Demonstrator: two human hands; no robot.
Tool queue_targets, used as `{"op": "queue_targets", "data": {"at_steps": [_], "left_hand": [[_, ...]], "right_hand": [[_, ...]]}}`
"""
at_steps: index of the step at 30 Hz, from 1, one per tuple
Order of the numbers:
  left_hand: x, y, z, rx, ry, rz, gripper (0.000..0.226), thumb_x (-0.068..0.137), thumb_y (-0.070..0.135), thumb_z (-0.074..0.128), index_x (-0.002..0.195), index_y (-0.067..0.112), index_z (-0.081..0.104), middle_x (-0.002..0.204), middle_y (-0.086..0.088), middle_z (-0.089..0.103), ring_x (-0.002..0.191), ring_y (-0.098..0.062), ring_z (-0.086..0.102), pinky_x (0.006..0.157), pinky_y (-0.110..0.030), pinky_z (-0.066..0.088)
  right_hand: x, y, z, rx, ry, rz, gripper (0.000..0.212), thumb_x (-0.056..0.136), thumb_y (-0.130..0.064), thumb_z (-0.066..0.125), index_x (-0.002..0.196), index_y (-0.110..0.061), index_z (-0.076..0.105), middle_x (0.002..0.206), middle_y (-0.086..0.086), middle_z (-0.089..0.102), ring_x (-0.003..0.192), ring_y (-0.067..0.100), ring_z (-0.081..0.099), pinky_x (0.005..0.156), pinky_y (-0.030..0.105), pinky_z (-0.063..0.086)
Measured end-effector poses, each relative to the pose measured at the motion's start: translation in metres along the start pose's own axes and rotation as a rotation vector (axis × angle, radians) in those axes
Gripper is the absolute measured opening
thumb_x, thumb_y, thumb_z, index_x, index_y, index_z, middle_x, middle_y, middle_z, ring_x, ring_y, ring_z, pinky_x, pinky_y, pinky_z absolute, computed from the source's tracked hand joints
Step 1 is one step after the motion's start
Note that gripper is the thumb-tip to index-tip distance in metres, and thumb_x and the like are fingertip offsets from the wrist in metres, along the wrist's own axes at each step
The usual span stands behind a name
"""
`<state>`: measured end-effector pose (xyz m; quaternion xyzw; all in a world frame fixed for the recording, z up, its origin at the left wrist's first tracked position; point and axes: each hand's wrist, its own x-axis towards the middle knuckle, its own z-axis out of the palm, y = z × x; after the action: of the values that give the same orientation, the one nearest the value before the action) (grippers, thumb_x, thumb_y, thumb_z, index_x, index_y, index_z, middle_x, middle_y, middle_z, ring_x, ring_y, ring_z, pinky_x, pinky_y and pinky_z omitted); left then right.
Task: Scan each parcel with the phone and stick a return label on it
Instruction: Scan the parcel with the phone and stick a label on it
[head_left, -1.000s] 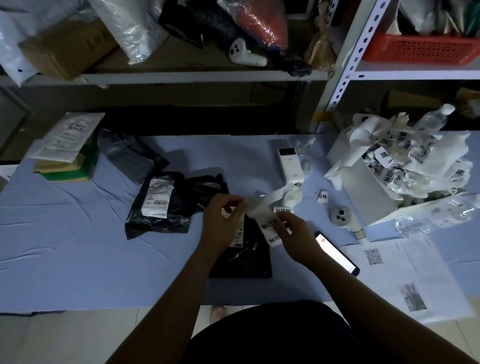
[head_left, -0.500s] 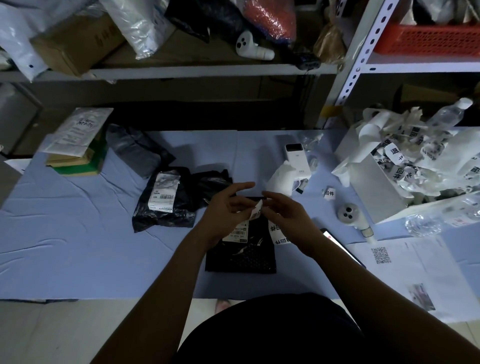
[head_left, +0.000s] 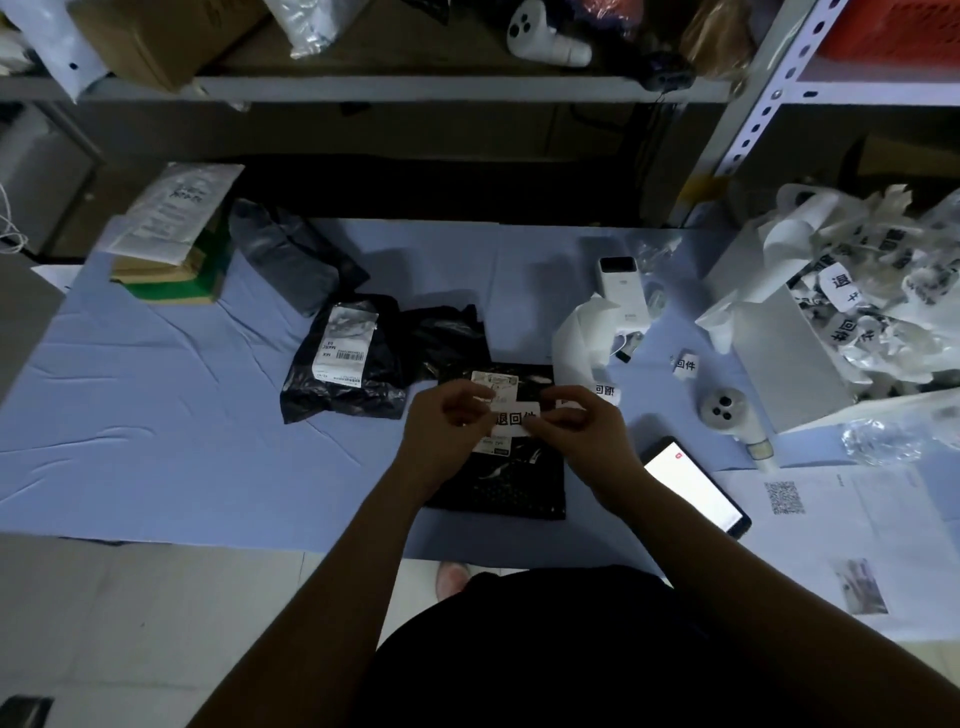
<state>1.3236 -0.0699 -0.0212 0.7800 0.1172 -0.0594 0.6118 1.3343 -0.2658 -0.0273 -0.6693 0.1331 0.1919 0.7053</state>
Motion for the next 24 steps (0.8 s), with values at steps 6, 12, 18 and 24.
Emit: {"op": "queue_targets", "data": {"at_steps": [6,12,18,24], "left_hand": [[-0.014,-0.061,0.006,0.438,0.008,0.091,0.018,0.083,-0.009,0.066,0.082,0.004,0.078,0.091,-0.014,0.07,0.089,-0.025,0.067,0.081,-0.028,0.054],[-0.018,-0.11,0.017,0.579,-0.137,-0.015,0.008,0.087,0.011,0.065,0.094,0.014,0.065,0.103,-0.005,0.068,0.101,-0.027,0.065,0.085,-0.035,0.055],[-0.027,-0.127,0.008,0.783,-0.166,0.198,0.026,0.09,0.041,0.068,0.11,0.026,0.076,0.107,-0.007,0.053,0.101,-0.026,0.052,0.076,-0.036,0.044],[-0.032,-0.116,0.014,0.667,0.104,-0.139,0.066,0.073,0.047,0.083,0.129,0.02,0.06,0.126,-0.01,0.047,0.119,-0.03,0.045,0.094,-0.042,0.043]], "right_hand": [[-0.002,0.057,0.036,-0.562,0.104,-0.042,0.011,0.081,-0.008,0.079,0.091,-0.011,0.076,0.093,0.005,0.077,0.089,0.019,0.072,0.079,0.026,0.059],[-0.002,0.094,0.046,-0.898,0.132,-0.073,0.014,0.088,-0.005,0.071,0.099,-0.003,0.079,0.109,0.014,0.065,0.091,0.028,0.065,0.074,0.014,0.039],[-0.007,0.105,0.055,-1.181,0.235,0.027,0.014,0.092,-0.031,0.065,0.094,-0.024,0.077,0.107,-0.001,0.058,0.09,0.026,0.065,0.066,0.027,0.037],[-0.014,0.102,0.039,-1.089,0.431,0.158,0.057,0.075,-0.051,0.081,0.12,-0.021,0.06,0.117,0.006,0.054,0.111,0.029,0.053,0.084,0.04,0.049]]}}
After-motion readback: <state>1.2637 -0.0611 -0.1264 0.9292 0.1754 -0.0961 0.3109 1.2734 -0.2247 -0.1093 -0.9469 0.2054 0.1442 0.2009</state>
